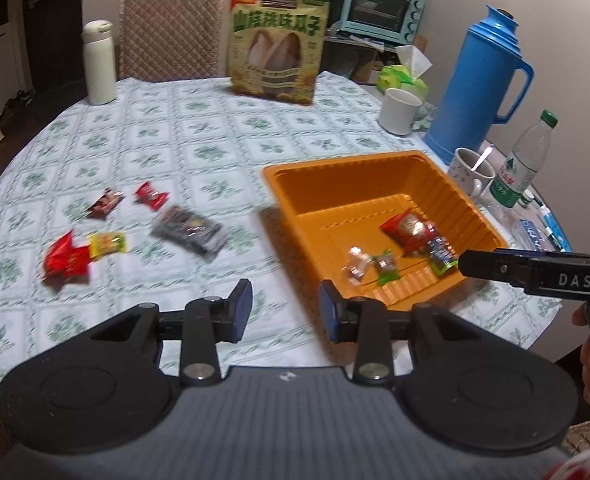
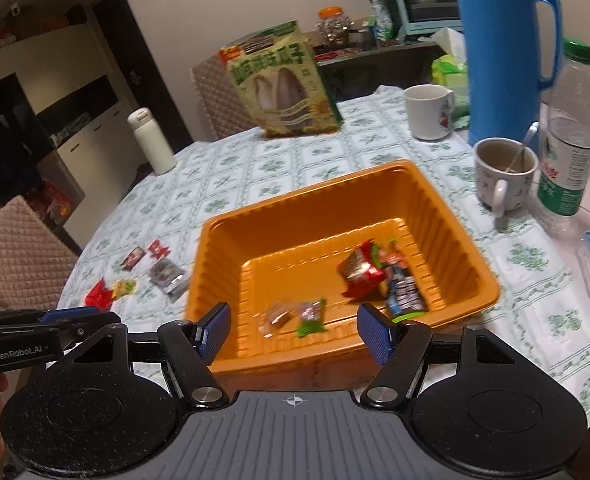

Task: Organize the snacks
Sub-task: 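Move both open tools away from the tray toward the snacks on the table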

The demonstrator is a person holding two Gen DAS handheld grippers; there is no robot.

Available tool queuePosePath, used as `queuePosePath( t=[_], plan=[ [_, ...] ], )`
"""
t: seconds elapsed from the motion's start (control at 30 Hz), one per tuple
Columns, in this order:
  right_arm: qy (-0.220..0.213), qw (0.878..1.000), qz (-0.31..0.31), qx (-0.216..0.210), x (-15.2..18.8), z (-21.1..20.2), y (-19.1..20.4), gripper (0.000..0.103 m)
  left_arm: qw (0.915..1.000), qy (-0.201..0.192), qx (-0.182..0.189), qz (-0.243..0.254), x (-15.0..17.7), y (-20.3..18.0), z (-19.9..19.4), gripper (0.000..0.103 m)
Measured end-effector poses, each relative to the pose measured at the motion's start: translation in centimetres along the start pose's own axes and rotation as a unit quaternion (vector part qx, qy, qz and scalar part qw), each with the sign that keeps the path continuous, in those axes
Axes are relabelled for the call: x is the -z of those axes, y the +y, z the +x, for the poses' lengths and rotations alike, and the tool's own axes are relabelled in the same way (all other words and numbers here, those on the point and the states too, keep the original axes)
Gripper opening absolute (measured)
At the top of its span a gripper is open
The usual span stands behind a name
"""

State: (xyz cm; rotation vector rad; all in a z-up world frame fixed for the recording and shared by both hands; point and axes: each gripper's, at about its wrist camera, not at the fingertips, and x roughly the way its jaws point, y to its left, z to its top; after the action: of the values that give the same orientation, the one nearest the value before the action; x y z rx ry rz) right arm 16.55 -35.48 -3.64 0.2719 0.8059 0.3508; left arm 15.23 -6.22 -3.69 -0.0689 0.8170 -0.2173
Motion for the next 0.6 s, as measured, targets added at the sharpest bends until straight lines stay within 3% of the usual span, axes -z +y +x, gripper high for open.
queuePosePath(
  t=[0.6],
  plan=[
    [0.043,0.998,-0.021,-0.051,1.7,5.3,10.1,0.07,0.9981,0.009,-0.052,-0.032,1.7,10.6,-2.1,0.035]
  ],
)
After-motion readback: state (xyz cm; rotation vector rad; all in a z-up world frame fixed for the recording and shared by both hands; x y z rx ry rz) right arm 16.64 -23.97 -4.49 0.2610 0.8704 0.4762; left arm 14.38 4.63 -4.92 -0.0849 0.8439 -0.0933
